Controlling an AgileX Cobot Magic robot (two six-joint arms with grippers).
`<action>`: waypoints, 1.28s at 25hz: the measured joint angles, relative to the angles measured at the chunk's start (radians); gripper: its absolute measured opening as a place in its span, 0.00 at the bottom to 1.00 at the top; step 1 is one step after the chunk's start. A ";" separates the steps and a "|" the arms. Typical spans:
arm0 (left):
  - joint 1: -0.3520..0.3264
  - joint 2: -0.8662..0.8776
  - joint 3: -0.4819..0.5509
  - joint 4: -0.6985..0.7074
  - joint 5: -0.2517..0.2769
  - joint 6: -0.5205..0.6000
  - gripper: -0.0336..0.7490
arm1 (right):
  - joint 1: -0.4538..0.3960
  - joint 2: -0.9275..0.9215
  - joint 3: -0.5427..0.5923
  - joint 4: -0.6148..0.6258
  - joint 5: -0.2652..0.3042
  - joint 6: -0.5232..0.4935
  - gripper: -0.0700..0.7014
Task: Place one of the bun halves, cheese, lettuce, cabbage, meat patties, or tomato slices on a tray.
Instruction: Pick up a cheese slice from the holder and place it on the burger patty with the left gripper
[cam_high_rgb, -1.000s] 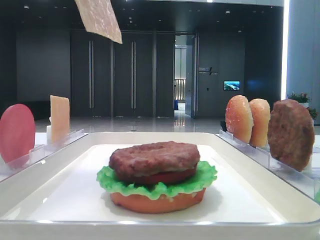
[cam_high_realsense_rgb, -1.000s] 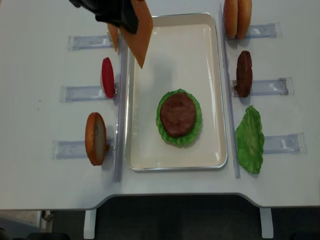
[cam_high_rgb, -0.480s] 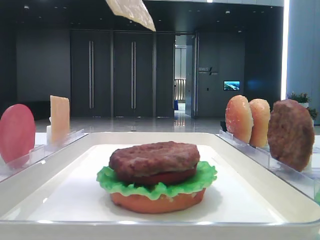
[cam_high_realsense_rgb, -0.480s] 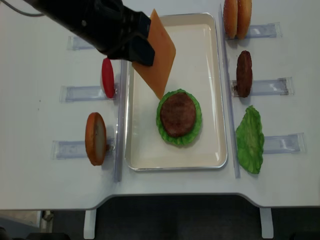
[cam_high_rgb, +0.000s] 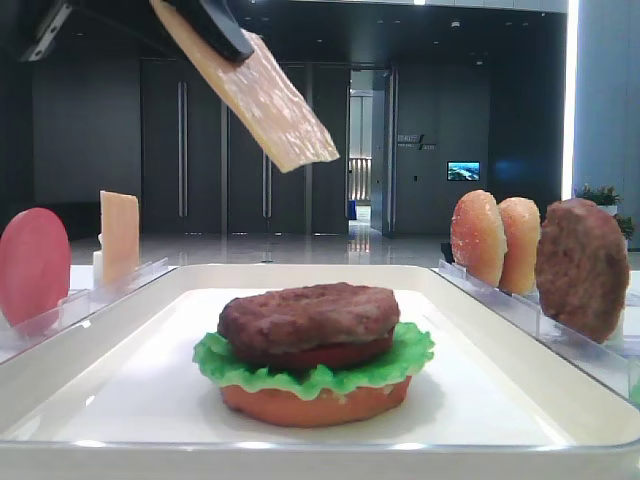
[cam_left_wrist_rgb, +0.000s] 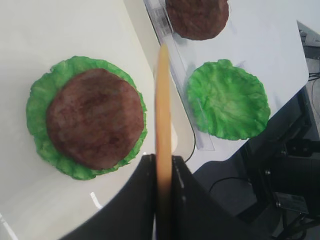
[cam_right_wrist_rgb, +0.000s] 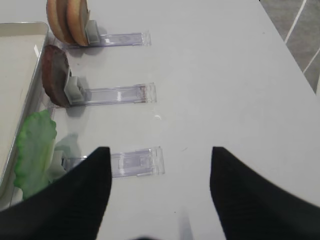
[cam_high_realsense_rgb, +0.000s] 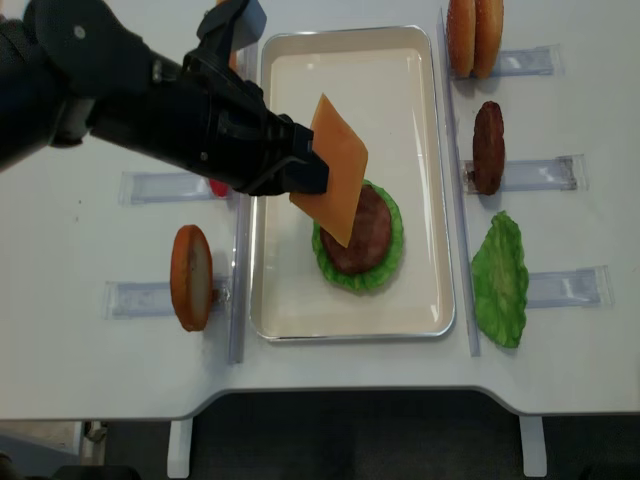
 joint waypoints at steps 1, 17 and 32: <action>0.000 0.000 0.019 -0.024 -0.017 0.029 0.09 | 0.000 0.000 0.000 0.000 0.000 0.000 0.63; 0.000 0.105 0.079 -0.277 -0.065 0.285 0.09 | 0.000 0.000 0.000 0.000 0.000 0.000 0.63; -0.022 0.223 0.079 -0.385 -0.048 0.405 0.09 | 0.000 0.000 0.000 0.000 0.000 0.000 0.63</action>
